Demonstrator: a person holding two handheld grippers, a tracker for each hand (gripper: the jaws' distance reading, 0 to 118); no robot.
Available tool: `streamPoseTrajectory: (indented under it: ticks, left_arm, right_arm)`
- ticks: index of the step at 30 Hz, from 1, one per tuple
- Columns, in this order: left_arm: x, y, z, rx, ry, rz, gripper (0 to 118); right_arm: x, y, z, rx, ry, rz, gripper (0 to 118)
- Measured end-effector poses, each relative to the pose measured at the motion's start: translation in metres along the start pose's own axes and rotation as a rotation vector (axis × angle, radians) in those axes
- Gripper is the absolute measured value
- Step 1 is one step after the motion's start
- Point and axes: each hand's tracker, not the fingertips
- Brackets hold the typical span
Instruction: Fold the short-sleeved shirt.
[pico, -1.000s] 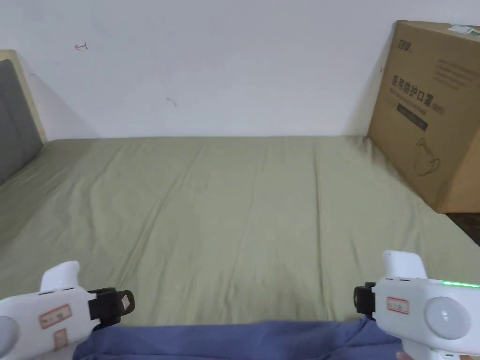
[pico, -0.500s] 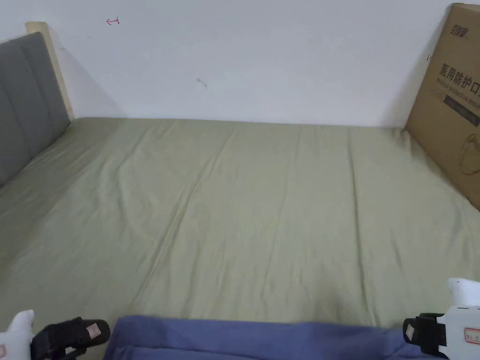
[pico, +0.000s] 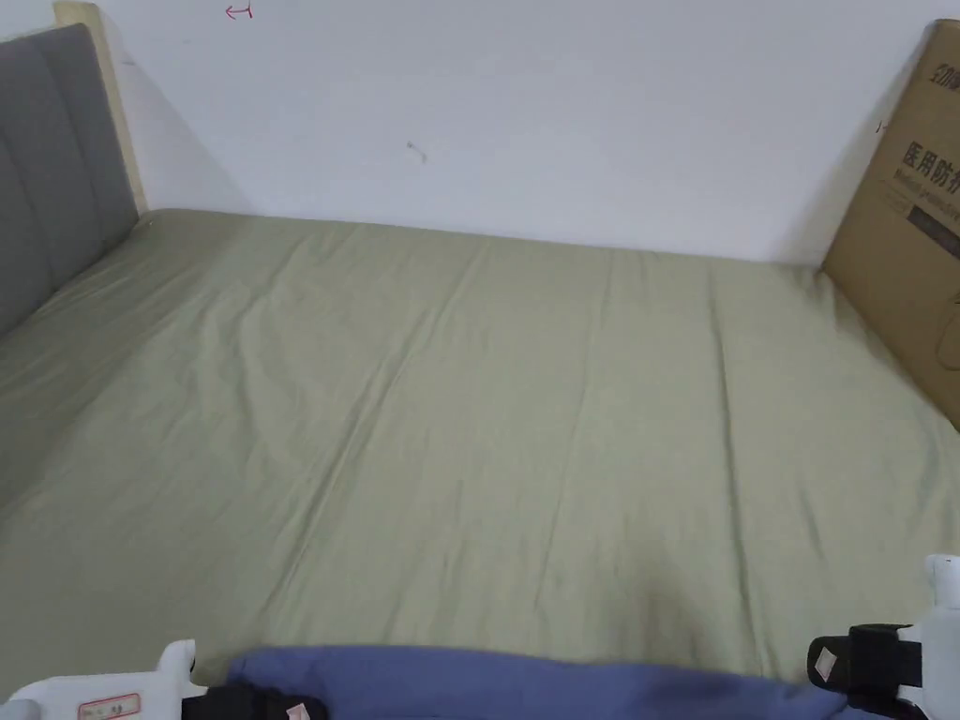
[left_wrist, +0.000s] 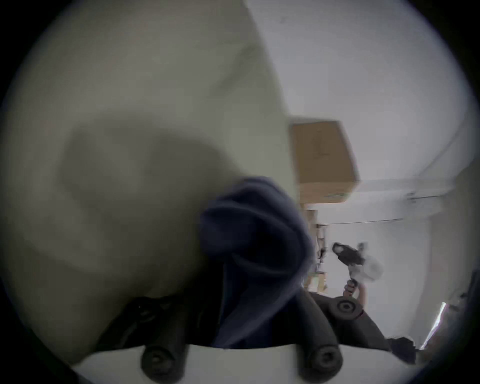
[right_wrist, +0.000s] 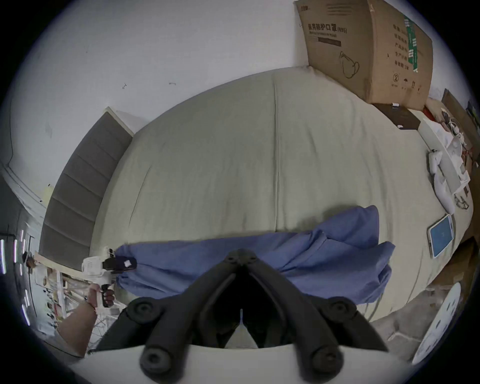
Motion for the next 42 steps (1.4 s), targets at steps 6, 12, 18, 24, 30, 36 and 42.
streamPoseTrajectory:
  ticks: [6, 12, 18, 24, 30, 36, 42]
  left_arm:
    - [0.048, -0.008, 0.005, 0.044, 0.286, -0.232, 5]
    - [0.104, -0.045, 0.048, 0.252, 0.986, -0.644, 5]
    - [0.124, -0.059, 0.038, 0.242, 0.909, -0.612, 6]
    - [0.164, -0.076, -0.064, 0.058, 0.585, -0.536, 6]
    - [0.154, -0.086, -0.156, -0.146, 0.517, -0.534, 95]
    - [0.160, -0.087, -0.143, -0.116, 0.335, -0.511, 99]
    - [0.163, -0.075, -0.084, 0.165, 0.682, -0.608, 2]
  right_arm:
    - [0.001, -0.005, -0.008, -0.035, 0.028, -0.027, 0]
    - [0.008, -0.010, 0.005, -0.018, 0.084, -0.084, 0]
    - [0.019, -0.011, 0.006, 0.003, 0.074, -0.055, 0]
    - [0.022, -0.021, 0.016, 0.022, 0.121, -0.082, 0]
    - [0.040, -0.021, 0.026, 0.040, 0.110, -0.102, 0]
    - [0.059, -0.018, 0.027, 0.058, 0.082, -0.113, 0]
    - [0.061, -0.017, 0.020, 0.053, 0.087, -0.112, 0]
